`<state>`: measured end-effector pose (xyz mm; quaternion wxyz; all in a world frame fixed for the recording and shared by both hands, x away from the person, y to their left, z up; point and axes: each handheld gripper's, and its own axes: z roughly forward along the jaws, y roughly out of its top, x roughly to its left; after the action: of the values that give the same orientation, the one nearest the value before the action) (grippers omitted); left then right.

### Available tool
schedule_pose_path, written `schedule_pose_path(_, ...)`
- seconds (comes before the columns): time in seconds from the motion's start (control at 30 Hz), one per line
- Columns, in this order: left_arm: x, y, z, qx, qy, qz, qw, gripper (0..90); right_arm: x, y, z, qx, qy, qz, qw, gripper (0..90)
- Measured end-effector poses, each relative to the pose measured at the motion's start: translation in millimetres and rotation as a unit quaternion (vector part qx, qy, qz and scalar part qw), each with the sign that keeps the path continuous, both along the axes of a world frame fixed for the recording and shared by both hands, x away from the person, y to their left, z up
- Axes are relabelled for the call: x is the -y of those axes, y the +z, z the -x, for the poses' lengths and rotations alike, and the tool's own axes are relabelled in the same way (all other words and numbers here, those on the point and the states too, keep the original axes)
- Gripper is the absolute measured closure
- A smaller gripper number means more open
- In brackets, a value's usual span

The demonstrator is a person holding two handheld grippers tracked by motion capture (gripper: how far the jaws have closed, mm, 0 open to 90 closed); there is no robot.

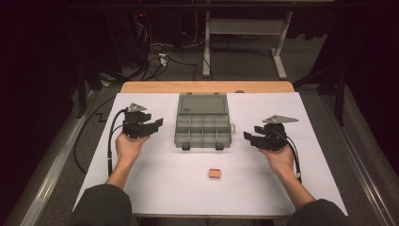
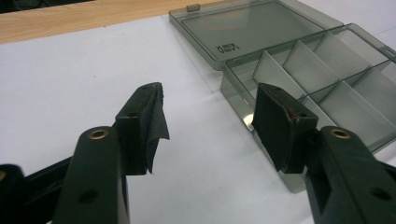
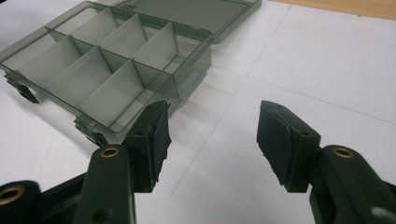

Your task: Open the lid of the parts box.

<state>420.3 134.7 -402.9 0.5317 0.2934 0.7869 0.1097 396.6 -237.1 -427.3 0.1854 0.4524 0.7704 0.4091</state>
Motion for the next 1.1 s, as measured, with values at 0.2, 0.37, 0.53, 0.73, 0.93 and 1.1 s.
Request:
schedule_pose_path(0.2, -7.4, -0.6, 7.2, 0.006, 0.001, 0.007, 1.0, 42.8, 10.1, -0.5, 4.8, 0.006, -0.007, -0.006, 0.9999, 42.8)
schedule_pose_path(0.37, -13.0, -2.2, 12.1, 0.005, 0.001, 0.005, 1.0, 43.8, 18.0, -2.1, 10.5, 0.011, -0.012, -0.008, 0.9998, 42.2)
schedule_pose_path(0.53, -15.6, -1.9, 18.9, 0.013, 0.004, 0.012, 0.9998, 44.0, 25.3, -3.8, 16.9, 0.014, -0.016, -0.009, 0.9997, 42.0)
schedule_pose_path(0.73, -20.5, -4.0, 28.2, 0.018, 0.003, 0.013, 0.9997, 44.0, 38.6, -4.9, 25.7, 0.018, -0.02, -0.015, 0.9995, 41.4)
schedule_pose_path(0.93, -25.1, -7.7, 40.8, 0.017, 0.005, 0.019, 0.9997, 43.4, 45.2, -5.2, 33.6, 0.023, -0.019, -0.016, 0.9994, 40.1)
schedule_pose_path(1.1, -32.5, -10.3, 50.4, 0.025, 0.005, 0.019, 0.9995, 42.8, 51.3, -7.3, 42.5, 0.029, -0.019, -0.017, 0.9992, 39.4)
